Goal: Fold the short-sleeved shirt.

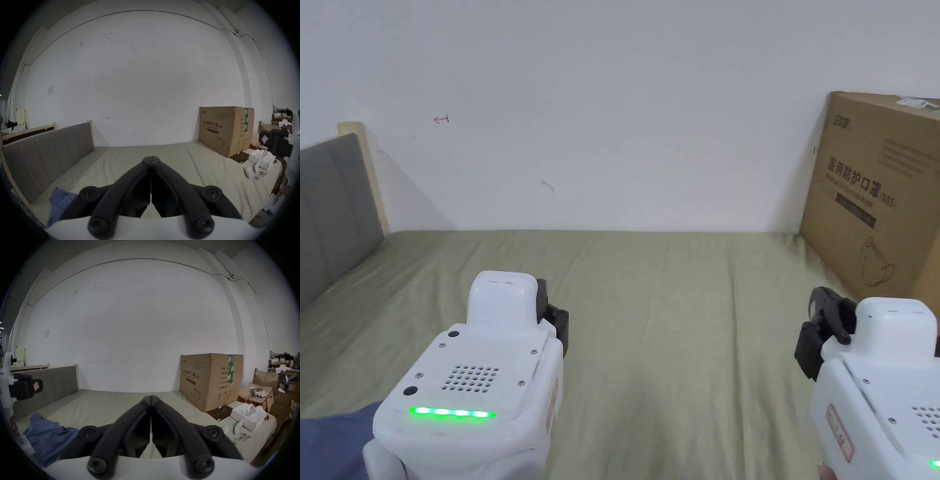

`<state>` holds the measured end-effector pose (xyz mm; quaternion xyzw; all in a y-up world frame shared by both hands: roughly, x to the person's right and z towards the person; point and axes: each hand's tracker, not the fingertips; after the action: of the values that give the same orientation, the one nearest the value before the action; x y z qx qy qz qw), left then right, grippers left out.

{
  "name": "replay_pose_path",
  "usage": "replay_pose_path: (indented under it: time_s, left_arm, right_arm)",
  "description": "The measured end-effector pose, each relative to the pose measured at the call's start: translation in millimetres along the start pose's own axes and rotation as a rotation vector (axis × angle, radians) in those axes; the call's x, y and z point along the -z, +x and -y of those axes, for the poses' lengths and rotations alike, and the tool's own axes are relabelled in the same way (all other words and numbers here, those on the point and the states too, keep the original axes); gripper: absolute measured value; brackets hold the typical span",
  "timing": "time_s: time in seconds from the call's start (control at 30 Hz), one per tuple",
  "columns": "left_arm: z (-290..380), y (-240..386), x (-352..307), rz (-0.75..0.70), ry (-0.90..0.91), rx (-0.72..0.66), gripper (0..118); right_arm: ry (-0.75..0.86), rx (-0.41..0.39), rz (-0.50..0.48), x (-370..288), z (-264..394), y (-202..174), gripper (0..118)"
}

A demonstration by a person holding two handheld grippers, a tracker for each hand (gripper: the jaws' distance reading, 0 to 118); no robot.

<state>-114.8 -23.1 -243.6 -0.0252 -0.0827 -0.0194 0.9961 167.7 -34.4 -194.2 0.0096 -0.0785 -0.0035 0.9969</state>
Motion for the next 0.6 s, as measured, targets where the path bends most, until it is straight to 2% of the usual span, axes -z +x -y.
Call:
replay_pose_path:
  time_s: [0.13, 0.2, 0.33, 0.47, 0.6]
  left_arm:
    - [6.2, 1.3, 8.3, 0.025, -0.007, -0.025, 0]
    - [9.4, -2.4, 10.6, 0.024, -0.022, -0.028, 0]
    - [20.5, -37.4, 3.3, -0.007, -0.057, -0.021, 0]
    - [33.8, -106.0, -25.5, -0.232, -0.099, 0.028, 0]
    - [49.9, -181.7, -69.7, -0.413, -0.165, -0.081, 0]
  right_arm:
    - [-0.028, 0.013, 0.010, 0.9, 2.1, 9.5, 0]
    - [-0.069, 0.030, -0.034, 5.5, 5.9, 15.0, 0]
    - [-0.099, 0.040, -0.070, 17.9, 13.2, -6.9, 0]
    - [-0.157, 0.067, -0.269, 35.2, 20.2, -70.7, 0]
    - [-0.203, 0.049, -0.501, 34.8, 25.0, -145.8, 0]
